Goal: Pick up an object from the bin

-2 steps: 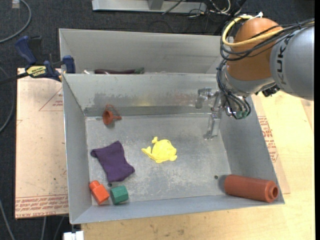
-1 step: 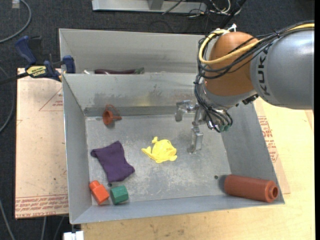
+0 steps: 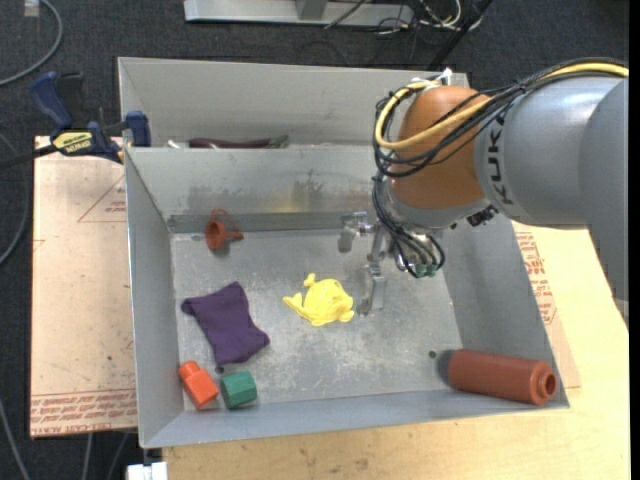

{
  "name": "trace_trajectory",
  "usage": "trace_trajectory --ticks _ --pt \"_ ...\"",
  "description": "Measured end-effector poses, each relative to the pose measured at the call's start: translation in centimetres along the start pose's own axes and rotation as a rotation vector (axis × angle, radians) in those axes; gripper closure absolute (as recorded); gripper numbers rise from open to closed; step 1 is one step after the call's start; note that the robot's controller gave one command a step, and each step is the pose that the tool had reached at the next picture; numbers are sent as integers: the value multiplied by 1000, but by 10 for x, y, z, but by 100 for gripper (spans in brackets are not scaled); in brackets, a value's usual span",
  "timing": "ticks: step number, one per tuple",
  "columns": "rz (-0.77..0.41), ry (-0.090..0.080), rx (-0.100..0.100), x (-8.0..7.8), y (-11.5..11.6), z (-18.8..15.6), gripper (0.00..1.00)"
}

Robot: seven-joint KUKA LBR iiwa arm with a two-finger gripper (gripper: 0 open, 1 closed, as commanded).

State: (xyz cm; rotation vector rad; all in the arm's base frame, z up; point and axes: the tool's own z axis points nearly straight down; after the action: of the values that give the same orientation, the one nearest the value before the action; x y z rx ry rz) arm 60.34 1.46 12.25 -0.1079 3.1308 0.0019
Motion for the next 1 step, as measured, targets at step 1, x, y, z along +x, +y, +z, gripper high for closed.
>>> trace_trajectory --ticks 1 --pt "8 8 -2 19 37 55 0"
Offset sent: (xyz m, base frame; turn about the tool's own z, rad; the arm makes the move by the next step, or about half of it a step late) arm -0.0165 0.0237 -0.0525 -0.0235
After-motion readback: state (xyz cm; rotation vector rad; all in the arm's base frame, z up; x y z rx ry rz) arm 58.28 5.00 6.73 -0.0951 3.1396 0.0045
